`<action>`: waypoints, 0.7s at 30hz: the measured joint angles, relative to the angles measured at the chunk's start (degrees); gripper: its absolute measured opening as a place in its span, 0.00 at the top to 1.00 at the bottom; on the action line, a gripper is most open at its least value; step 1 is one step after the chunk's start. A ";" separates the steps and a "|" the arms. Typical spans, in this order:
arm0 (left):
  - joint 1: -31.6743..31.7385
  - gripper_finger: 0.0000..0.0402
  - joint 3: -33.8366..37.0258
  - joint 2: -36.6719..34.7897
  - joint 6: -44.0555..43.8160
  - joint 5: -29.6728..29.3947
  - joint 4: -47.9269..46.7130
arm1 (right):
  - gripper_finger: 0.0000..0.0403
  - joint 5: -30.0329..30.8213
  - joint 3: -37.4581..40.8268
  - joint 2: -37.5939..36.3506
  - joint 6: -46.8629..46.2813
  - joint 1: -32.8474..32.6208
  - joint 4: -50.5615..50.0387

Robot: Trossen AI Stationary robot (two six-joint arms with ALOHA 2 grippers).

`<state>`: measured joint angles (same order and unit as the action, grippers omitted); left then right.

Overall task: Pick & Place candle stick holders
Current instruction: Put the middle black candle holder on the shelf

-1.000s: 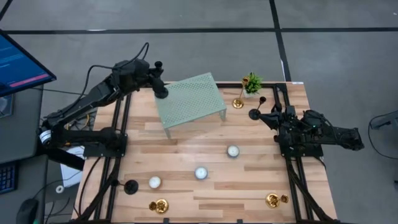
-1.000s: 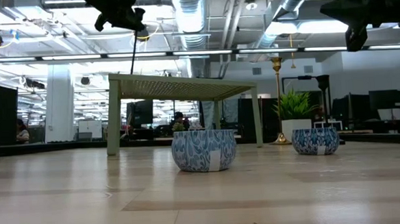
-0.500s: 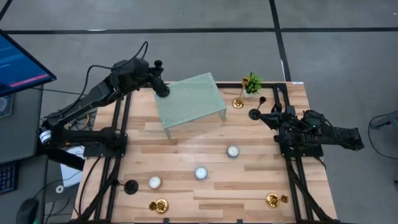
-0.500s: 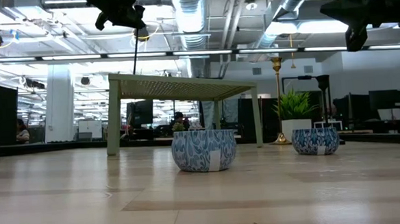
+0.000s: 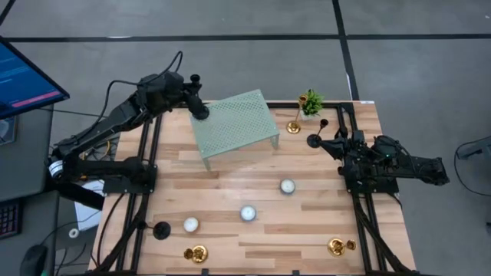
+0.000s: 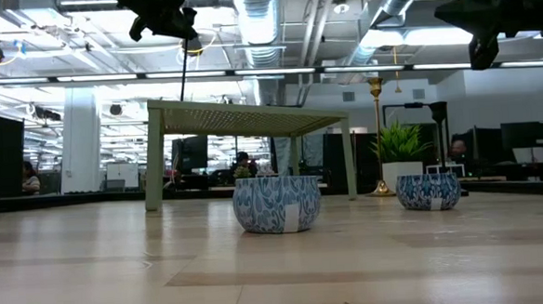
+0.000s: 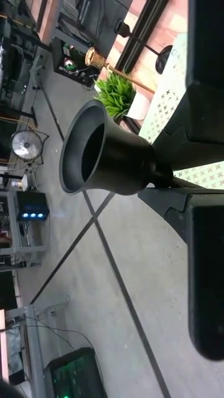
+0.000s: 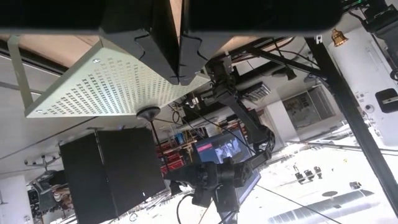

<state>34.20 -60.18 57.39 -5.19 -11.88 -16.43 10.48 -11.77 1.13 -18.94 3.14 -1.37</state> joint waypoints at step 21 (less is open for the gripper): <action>1.97 0.92 10.05 -9.64 -3.00 1.21 7.73 | 1.00 0.00 0.00 -0.02 1.36 0.02 0.00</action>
<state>36.16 -50.13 47.75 -8.19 -10.67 -8.69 10.48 -11.77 1.10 -17.58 3.16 -1.37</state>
